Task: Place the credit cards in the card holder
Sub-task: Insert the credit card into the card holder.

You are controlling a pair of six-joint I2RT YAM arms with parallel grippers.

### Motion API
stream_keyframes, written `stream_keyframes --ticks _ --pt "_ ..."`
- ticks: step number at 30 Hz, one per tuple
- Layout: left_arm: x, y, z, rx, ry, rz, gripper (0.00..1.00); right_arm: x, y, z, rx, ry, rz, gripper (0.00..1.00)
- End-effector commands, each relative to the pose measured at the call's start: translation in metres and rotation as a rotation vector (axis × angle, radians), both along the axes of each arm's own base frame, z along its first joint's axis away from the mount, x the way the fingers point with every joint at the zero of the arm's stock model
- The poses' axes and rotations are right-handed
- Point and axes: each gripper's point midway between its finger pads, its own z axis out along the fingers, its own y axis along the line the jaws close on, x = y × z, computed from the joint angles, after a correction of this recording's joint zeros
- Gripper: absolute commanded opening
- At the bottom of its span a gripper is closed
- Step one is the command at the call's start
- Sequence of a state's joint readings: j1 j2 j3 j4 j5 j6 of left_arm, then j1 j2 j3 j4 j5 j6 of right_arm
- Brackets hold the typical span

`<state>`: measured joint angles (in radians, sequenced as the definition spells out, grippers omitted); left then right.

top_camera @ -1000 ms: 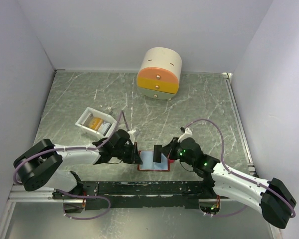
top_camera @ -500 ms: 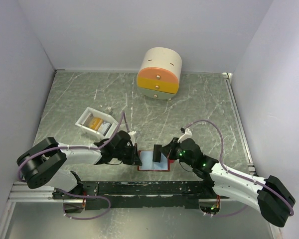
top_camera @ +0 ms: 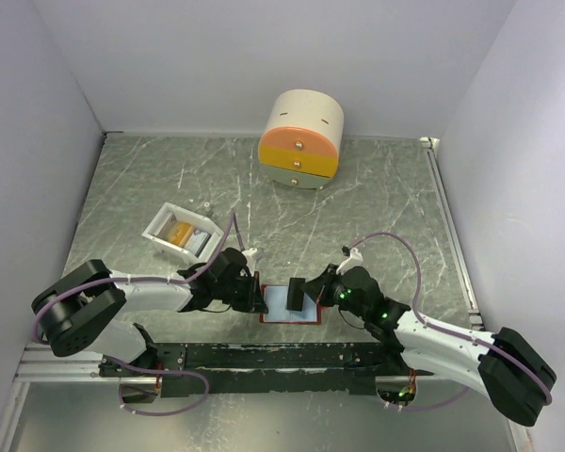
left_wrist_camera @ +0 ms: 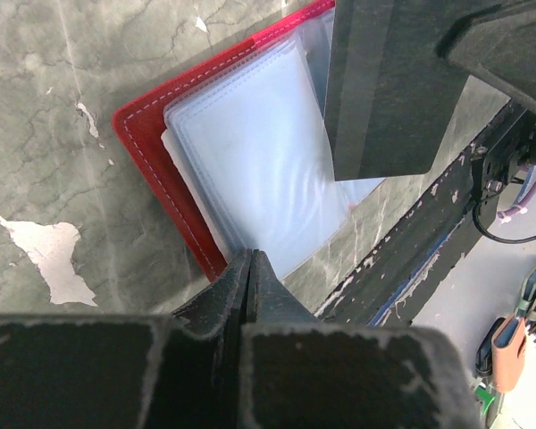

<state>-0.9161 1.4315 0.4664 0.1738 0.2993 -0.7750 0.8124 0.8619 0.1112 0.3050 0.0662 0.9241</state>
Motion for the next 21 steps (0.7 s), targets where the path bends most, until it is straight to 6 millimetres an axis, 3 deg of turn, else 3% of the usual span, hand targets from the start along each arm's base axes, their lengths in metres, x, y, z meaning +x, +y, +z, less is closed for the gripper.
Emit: stream_keyframes --ticks 1,21 --pt "0.001 0.002 -0.005 0.017 -0.024 0.004 0.07 -0.001 0.003 0.002 0.045 -0.001 0.003 0.0" --pt "0.001 0.001 -0.003 0.022 -0.028 0.007 0.07 -0.015 0.004 -0.025 0.023 0.177 0.04 0.0"
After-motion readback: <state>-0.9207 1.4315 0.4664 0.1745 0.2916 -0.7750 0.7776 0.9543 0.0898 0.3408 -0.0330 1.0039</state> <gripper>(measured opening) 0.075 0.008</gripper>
